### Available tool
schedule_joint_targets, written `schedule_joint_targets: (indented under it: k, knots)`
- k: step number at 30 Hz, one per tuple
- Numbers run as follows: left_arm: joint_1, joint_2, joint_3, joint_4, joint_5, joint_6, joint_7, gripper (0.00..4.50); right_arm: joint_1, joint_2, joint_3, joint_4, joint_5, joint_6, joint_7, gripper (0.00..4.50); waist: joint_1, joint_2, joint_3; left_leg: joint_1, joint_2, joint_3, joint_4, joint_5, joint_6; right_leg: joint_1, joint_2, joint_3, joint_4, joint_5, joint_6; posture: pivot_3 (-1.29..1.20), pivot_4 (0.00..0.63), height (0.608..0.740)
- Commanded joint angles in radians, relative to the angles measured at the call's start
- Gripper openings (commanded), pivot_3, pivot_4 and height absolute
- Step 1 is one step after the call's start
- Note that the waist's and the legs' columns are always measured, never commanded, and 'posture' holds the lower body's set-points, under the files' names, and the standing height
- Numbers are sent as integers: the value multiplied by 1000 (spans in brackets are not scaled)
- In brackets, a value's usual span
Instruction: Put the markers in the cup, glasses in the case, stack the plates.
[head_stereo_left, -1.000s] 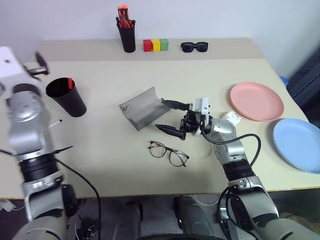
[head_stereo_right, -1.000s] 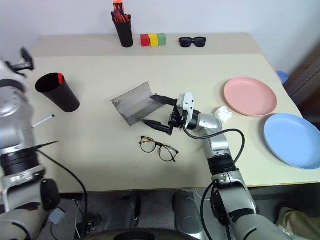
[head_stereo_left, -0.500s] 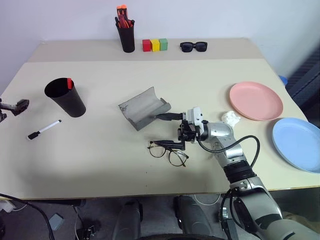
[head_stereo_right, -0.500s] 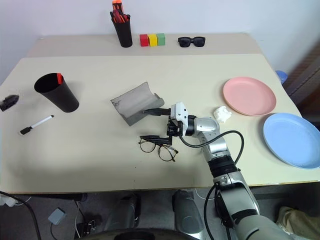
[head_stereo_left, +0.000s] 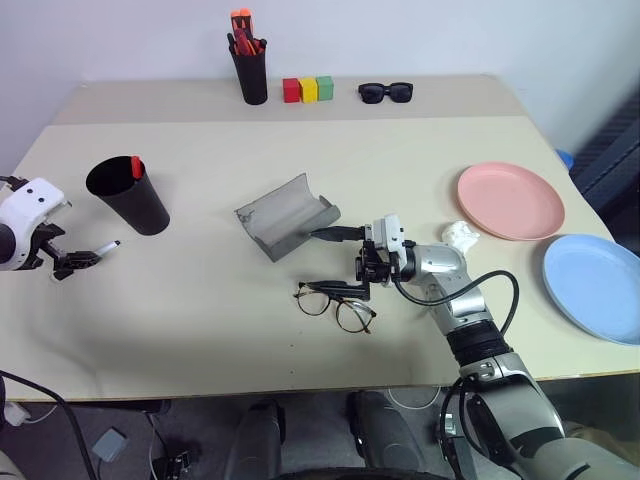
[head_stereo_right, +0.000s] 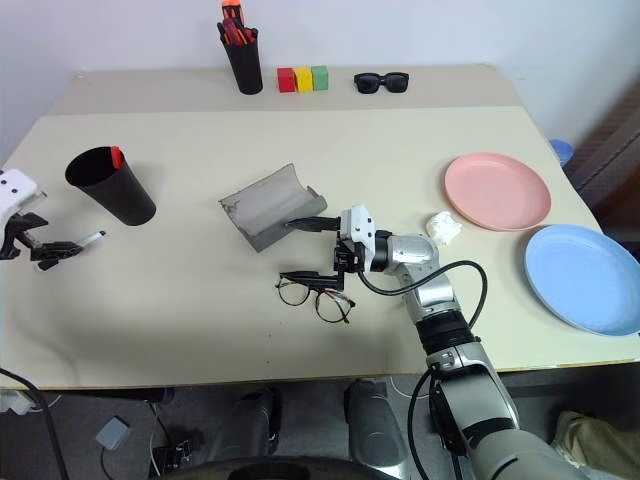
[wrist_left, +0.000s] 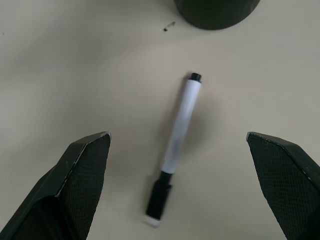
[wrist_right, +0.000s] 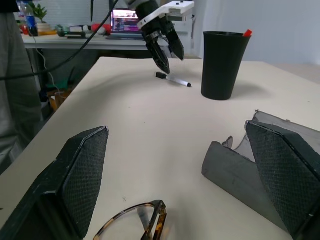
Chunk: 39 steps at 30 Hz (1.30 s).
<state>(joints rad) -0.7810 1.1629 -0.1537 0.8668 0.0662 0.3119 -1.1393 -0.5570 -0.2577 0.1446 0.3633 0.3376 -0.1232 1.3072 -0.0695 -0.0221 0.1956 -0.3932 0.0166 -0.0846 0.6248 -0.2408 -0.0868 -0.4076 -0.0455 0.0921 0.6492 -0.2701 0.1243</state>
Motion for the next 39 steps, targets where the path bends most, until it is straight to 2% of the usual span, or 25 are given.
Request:
schedule_joint_targets:
  k: [1, 9, 17, 20, 27, 34, 39]
  knots:
    - [-98, -20, -71, 117, 111, -63, -25, 4478, 2, -6, -12, -50, 13, -8, -10, 4500, 0, 0, 0, 0, 0, 0, 0, 0, 0, 0, 0, 0, 0, 0, 0, 0, 150, 740]
    - [-259, -108, -158, 316, 243, -136, -39, 4478, 21, -24, -18, -82, 16, 4, -28, 4500, -1, 0, 0, -1, 0, 0, 1, 0, 0, 0, 0, 0, 0, 0, 0, 0, 150, 740]
    - [-297, -173, -200, 407, 325, -170, -24, 4478, 46, -40, -21, -125, 22, 21, -55, 4500, 0, 0, 0, 0, 0, 0, 2, 0, 0, 0, 0, 0, 1, 0, 0, 0, 150, 740]
    - [-292, -184, -197, 427, 330, -149, -57, 3646, 58, -48, -22, -144, 25, 27, -64, 4500, 1, 0, 0, 0, 0, 0, 2, 0, 0, 0, 0, 0, 2, 0, 1, 0, 150, 740]
    - [-263, -173, -189, 436, 340, -142, -44, 187, 76, -62, -26, -172, 30, 39, -83, 4500, -2, 1, 0, 2, 0, 0, 2, 0, 1, 1, 0, 0, 5, 0, 1, 0, 150, 740]
    - [-229, -155, -157, 416, 318, -145, -66, 83, 75, -63, -21, -175, 34, 42, -92, 4500, -3, 1, 0, 2, 0, 0, 2, 0, 1, 1, 0, 1, 5, 0, 1, 0, 150, 740]
    - [-176, -103, -71, 317, 223, -164, -199, 83, 56, -55, -18, -147, 31, 32, -89, 4500, -6, 1, 0, 2, 0, 0, 2, 0, 1, 0, 0, 1, 5, 0, 1, 0, 150, 740]
